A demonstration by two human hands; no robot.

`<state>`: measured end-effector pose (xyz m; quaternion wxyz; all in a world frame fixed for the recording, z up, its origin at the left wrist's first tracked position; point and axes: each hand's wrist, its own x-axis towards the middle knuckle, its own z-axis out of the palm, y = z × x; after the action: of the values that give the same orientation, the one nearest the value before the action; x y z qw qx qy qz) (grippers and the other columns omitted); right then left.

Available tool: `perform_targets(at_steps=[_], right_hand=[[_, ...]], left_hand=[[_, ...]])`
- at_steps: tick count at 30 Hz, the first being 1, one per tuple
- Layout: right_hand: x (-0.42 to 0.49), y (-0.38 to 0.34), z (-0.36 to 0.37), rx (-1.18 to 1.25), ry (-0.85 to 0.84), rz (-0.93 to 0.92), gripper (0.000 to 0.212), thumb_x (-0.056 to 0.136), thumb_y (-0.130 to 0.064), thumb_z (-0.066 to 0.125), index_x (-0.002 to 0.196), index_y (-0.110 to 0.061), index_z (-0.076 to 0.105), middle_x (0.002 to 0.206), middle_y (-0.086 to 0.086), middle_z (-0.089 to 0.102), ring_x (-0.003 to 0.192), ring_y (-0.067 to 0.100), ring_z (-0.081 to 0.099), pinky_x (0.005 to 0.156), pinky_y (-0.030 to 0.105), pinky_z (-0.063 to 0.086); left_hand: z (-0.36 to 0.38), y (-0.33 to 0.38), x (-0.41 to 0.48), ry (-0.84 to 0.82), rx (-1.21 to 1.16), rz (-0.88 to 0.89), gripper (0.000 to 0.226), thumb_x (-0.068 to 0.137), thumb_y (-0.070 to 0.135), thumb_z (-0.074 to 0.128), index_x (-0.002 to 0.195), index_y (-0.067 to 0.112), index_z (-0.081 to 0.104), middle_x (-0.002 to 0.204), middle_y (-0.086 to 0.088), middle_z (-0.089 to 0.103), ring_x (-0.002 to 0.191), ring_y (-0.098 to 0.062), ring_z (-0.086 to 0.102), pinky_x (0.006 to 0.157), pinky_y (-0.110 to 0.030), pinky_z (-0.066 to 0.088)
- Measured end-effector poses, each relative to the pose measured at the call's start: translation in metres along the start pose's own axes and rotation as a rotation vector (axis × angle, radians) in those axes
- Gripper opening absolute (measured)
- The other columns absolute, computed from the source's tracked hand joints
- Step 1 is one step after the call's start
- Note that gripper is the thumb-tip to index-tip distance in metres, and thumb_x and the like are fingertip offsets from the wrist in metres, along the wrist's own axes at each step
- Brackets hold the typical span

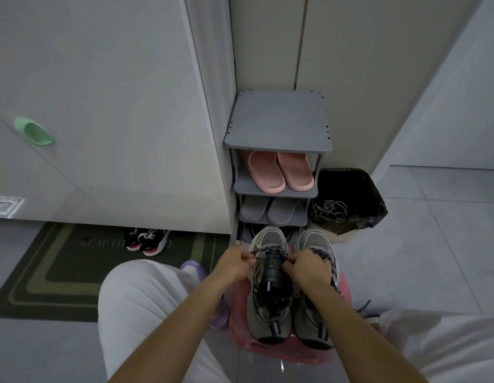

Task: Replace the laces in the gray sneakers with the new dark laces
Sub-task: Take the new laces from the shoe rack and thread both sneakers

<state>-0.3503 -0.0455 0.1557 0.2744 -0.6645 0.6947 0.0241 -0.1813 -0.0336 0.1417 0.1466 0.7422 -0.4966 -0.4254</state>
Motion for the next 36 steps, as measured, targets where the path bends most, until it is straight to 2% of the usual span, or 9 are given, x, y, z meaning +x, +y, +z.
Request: perform_targets(at_steps=[8, 12, 15, 19, 23, 26, 28, 33, 36], right_hand=[[0.000, 0.000, -0.003, -0.011, -0.046, -0.033, 0.025, 0.088, -0.039, 0.050, 0.085, -0.023, 0.069, 0.089, 0.000, 0.068, 0.093, 0.021, 0.061, 0.100, 0.039, 0.030], [0.002, 0.001, -0.004, -0.015, -0.085, -0.043, 0.031, 0.087, -0.045, 0.049, 0.095, -0.023, 0.069, 0.093, 0.000, 0.069, 0.096, 0.019, 0.061, 0.099, 0.040, 0.031], [0.004, 0.000, -0.007, -0.038, -0.119, -0.055, 0.032, 0.088, -0.045, 0.048, 0.095, -0.021, 0.068, 0.096, 0.000, 0.067, 0.097, 0.020, 0.059, 0.097, 0.040, 0.032], [0.007, -0.008, -0.010, 0.018, -0.059, -0.057, 0.026, 0.091, -0.034, 0.046, 0.100, -0.020, 0.065, 0.102, 0.002, 0.063, 0.101, 0.023, 0.059, 0.095, 0.039, 0.037], [0.018, -0.027, -0.008, 0.056, -0.080, -0.217, 0.033, 0.089, -0.012, 0.045, 0.117, -0.018, 0.060, 0.118, 0.010, 0.051, 0.110, 0.029, 0.054, 0.098, 0.040, 0.043], [0.022, -0.043, -0.011, 0.108, -0.133, -0.311, 0.013, 0.090, -0.011, 0.047, 0.091, -0.015, 0.060, 0.098, 0.009, 0.048, 0.095, 0.026, 0.050, 0.082, 0.031, 0.042], [0.024, -0.051, -0.018, 0.215, -0.090, -0.313, 0.028, 0.089, -0.016, 0.052, 0.062, -0.019, 0.043, 0.075, 0.007, 0.043, 0.076, 0.019, 0.044, 0.061, 0.026, 0.034], [0.026, -0.060, -0.048, 0.752, -0.020, -0.138, 0.020, 0.079, -0.010, 0.064, 0.063, -0.018, 0.055, 0.061, -0.003, 0.051, 0.059, 0.010, 0.046, 0.057, 0.023, 0.039], [0.024, -0.061, -0.064, 0.909, 0.036, -0.120, 0.025, 0.081, -0.008, 0.065, 0.061, -0.017, 0.053, 0.060, -0.002, 0.048, 0.057, 0.009, 0.042, 0.056, 0.021, 0.037]], left_hand=[[0.005, 0.013, 0.007, -0.076, -0.015, -0.022, 0.013, 0.091, 0.011, 0.054, 0.080, 0.010, 0.060, 0.087, -0.012, 0.061, 0.080, -0.020, 0.057, 0.082, -0.038, 0.050], [0.007, 0.016, 0.013, -0.049, 0.158, 0.026, 0.026, 0.095, 0.024, 0.049, 0.116, 0.011, 0.053, 0.113, -0.009, 0.059, 0.105, -0.026, 0.057, 0.085, -0.030, 0.043], [0.008, 0.017, 0.015, -0.089, 0.202, 0.042, 0.020, 0.096, 0.023, 0.046, 0.108, 0.009, 0.054, 0.115, -0.012, 0.060, 0.107, -0.028, 0.057, 0.087, -0.031, 0.044], [0.004, 0.019, 0.019, -0.124, 0.201, 0.041, 0.025, 0.094, 0.021, 0.048, 0.073, 0.008, 0.053, 0.088, -0.020, 0.060, 0.090, -0.032, 0.060, 0.075, -0.034, 0.046], [-0.011, 0.030, 0.020, -0.156, 0.039, 0.064, 0.040, 0.095, 0.024, 0.050, 0.057, 0.014, 0.042, 0.060, -0.001, 0.041, 0.054, -0.010, 0.037, 0.048, -0.020, 0.030], [-0.025, 0.038, 0.021, -0.130, -0.050, 0.148, 0.037, 0.097, 0.030, 0.048, 0.065, 0.012, 0.049, 0.064, -0.003, 0.046, 0.058, -0.012, 0.042, 0.054, -0.023, 0.032], [-0.037, 0.039, 0.020, -0.079, -0.131, 0.190, 0.034, 0.098, 0.034, 0.047, 0.074, 0.010, 0.054, 0.073, -0.008, 0.051, 0.067, -0.016, 0.047, 0.064, -0.027, 0.036], [-0.056, 0.039, 0.022, -0.028, -0.381, 0.204, 0.025, 0.097, 0.030, 0.049, 0.075, 0.018, 0.055, 0.076, 0.001, 0.058, 0.075, -0.013, 0.053, 0.080, -0.033, 0.045], [-0.055, 0.034, 0.024, -0.046, -0.433, 0.168, 0.019, 0.096, 0.024, 0.052, 0.078, 0.019, 0.055, 0.074, 0.003, 0.057, 0.068, -0.007, 0.051, 0.071, -0.024, 0.044]])
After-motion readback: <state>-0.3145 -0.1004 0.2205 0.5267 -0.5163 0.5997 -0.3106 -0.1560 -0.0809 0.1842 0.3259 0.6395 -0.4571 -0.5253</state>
